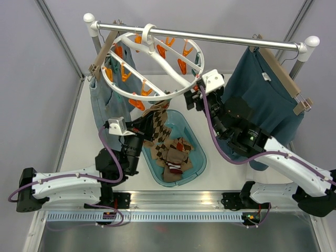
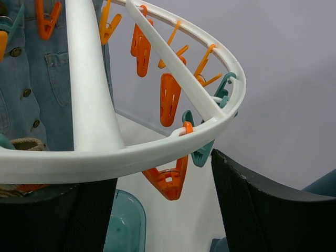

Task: Clip the socks to the hanger
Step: Open the clamp at the hanger.

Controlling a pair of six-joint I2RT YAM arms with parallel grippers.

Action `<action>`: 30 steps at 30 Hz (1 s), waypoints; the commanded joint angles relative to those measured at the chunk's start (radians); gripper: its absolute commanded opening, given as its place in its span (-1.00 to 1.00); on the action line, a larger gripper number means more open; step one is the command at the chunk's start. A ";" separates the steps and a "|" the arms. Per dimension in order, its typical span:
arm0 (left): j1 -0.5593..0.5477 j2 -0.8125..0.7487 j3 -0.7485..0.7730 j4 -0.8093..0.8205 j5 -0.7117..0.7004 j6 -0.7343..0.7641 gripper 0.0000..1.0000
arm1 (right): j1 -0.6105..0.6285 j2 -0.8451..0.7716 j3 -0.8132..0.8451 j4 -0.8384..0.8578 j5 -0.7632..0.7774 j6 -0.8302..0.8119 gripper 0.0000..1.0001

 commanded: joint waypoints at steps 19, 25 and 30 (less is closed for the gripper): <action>-0.001 -0.050 0.094 -0.301 0.279 -0.129 -0.95 | 0.014 -0.029 0.110 -0.183 -0.018 0.188 -0.82; -0.003 -0.017 0.173 -0.438 0.482 -0.172 -0.95 | 0.078 -0.038 0.107 -0.229 0.054 0.233 -0.88; -0.001 0.060 0.229 -0.489 0.518 -0.181 -0.95 | 0.190 0.006 0.156 -0.275 0.142 0.254 -0.93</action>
